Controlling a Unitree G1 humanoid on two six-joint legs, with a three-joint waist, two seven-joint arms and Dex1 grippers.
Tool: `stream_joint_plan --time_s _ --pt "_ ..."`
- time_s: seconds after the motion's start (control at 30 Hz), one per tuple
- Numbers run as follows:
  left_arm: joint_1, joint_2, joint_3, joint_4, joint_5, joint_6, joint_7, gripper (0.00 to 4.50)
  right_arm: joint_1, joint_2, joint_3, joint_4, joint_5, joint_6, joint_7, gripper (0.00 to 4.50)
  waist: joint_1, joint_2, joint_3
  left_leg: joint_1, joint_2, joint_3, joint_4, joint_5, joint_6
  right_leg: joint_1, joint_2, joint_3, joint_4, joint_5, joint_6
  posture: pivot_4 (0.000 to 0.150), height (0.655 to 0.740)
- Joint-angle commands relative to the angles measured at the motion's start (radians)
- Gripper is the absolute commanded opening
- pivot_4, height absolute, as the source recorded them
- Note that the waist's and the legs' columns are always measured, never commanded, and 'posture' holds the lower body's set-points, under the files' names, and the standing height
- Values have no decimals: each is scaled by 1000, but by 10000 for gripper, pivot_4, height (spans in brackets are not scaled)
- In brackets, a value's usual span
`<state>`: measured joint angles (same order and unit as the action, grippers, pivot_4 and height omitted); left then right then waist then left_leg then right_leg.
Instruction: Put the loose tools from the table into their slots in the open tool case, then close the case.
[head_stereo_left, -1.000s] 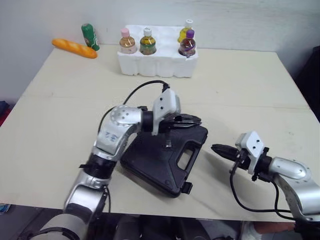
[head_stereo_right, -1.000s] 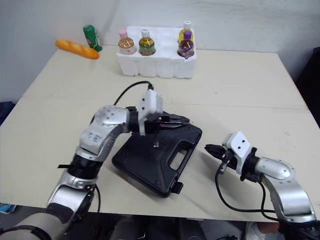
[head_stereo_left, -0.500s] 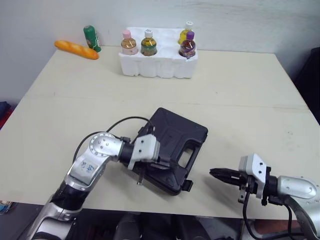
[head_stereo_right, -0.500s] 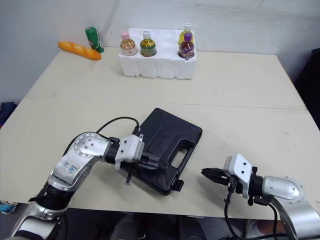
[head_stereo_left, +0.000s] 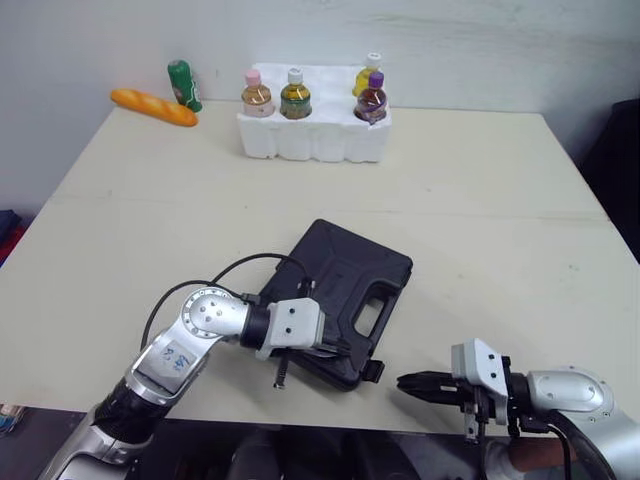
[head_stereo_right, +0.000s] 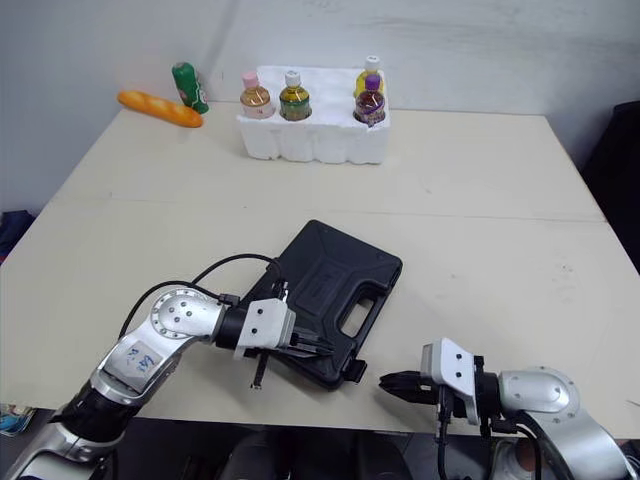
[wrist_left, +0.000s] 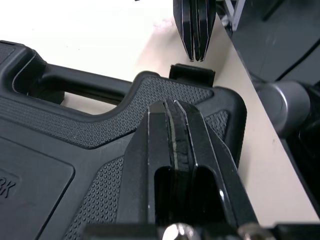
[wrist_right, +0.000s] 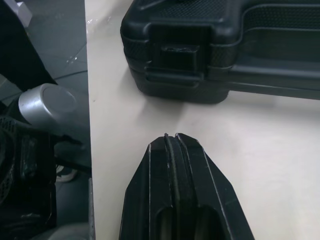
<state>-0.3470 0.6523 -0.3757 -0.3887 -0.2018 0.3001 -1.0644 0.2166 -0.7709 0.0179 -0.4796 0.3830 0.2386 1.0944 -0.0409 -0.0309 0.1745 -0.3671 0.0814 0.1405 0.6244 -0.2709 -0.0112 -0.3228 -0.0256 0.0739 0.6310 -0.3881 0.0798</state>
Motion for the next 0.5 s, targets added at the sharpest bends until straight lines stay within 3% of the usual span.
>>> stream_joint_plan --time_s 0.03,0.5 --pt "49 56 -75 81 112 25 -5 404 -20 14 35 -29 2 -3 -11 0 -2 2 -7 0 0 0 -2 0 0 1 0 -1 -2 0 -1 1500 7378" --pt "40 66 -63 71 79 26 -7 404 -130 81 114 -25 22 12 -50 0 -7 3 -13 1 0 -1 -4 0 0 0 0 -2 -4 -2 -5 1500 7378"
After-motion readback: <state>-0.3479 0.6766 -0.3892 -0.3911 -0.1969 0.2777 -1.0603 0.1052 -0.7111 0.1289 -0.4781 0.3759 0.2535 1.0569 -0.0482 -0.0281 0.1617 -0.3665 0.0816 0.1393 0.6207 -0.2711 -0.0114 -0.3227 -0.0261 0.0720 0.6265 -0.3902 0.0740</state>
